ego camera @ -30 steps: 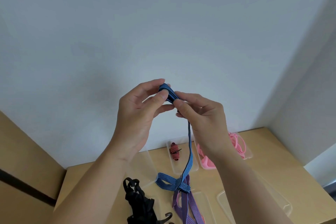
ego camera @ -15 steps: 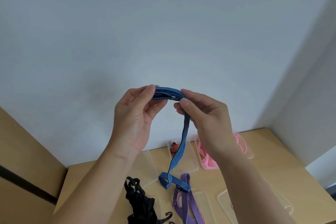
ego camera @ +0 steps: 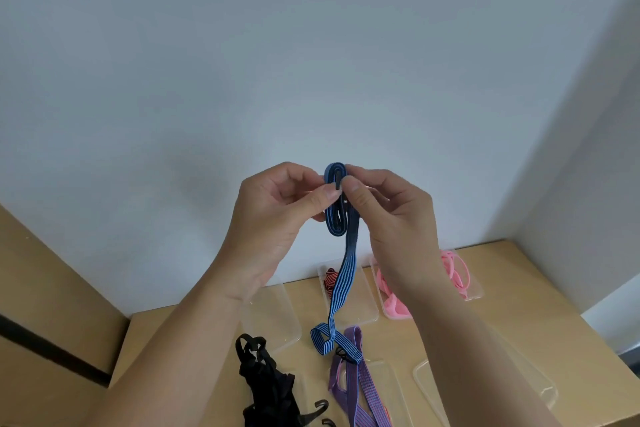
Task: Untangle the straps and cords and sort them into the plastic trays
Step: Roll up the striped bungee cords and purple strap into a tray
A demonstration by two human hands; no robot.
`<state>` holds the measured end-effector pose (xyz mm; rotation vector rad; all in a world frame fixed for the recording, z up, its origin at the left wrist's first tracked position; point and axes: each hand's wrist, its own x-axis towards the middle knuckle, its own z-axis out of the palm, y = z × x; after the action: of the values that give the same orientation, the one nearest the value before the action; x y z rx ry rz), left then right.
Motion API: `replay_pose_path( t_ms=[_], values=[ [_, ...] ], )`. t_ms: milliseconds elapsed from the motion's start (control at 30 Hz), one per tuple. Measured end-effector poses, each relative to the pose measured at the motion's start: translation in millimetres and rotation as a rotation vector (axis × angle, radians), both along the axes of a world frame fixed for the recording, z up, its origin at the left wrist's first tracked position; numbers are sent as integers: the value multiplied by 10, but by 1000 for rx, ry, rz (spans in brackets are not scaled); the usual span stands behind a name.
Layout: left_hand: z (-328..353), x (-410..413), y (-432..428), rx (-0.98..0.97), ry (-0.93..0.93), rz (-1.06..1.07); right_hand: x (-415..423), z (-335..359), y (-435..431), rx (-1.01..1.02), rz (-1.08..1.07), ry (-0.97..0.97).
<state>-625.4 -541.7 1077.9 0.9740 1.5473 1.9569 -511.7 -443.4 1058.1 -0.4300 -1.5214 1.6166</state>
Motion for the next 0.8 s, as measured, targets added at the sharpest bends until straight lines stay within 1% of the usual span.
replay_pose_path(
  t_ms=[133,200,300,367,433,500,600,667,800],
  values=[
    [-37,30,49,59,-184,100,-3,-81,-65,21,79,-92],
    [-47,35,49,49,-230,128,9,-117,-67,36,98,-118],
    [-56,-23,-16,0,-207,-10,68,-110,30,64,136,-126],
    [-43,-94,-74,-36,-160,-128,108,-88,111,86,180,-146],
    [-36,-158,-109,-49,-98,-193,134,-74,157,106,215,-165],
    [-36,-187,-127,-26,-79,-210,148,-38,155,112,246,-167],
    [-48,-166,-131,47,-72,-220,166,32,117,62,304,-90],
    [-77,-150,-138,102,-71,-234,179,53,103,53,303,-46],
    [-97,-158,-159,182,-89,-289,196,83,90,79,275,-24]
  ],
)
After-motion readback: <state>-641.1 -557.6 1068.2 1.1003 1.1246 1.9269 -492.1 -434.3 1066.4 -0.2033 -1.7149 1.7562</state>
